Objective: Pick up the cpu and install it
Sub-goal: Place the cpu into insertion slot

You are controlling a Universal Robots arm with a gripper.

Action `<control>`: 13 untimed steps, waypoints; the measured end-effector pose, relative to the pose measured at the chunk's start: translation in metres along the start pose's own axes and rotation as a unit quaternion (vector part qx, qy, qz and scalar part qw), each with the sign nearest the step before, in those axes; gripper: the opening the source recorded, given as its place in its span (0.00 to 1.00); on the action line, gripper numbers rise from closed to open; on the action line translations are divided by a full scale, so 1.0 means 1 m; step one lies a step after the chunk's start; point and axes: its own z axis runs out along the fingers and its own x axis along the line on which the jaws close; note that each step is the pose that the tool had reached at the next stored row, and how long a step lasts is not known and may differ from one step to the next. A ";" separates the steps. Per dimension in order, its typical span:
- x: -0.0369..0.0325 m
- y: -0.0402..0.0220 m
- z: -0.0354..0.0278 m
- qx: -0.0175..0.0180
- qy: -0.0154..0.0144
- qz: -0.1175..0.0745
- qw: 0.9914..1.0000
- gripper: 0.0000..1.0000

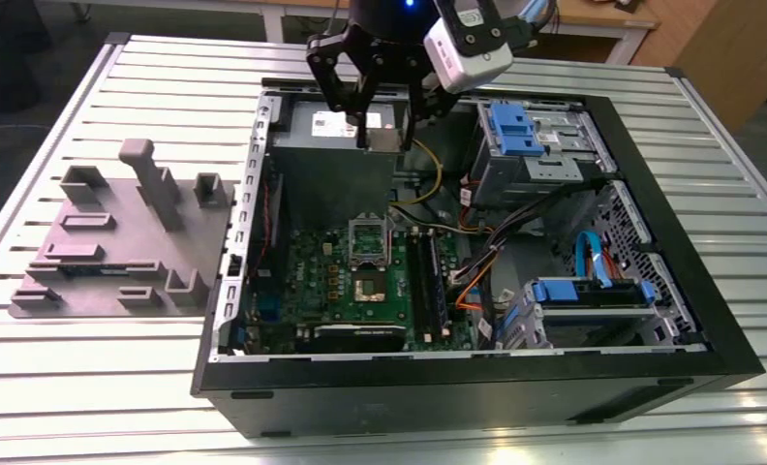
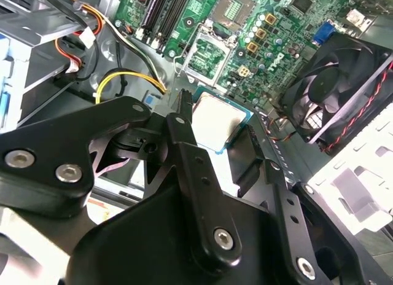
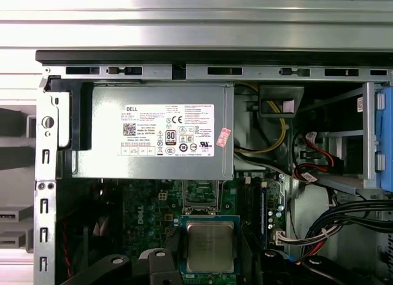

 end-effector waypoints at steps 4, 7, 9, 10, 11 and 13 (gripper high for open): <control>0.0006 -0.0004 -0.0001 0.000 0.000 0.000 1.000 0.47; 0.0004 -0.0028 0.0000 0.000 0.000 0.000 1.000 0.47; 0.0005 -0.0029 0.0000 0.000 0.000 0.000 1.000 0.47; 0.0005 -0.0029 0.0000 0.000 0.000 0.000 1.000 0.47; 0.0004 -0.0036 0.0002 0.000 0.000 0.000 1.000 0.47; 0.0004 -0.0040 0.0011 0.000 0.000 0.000 1.000 0.47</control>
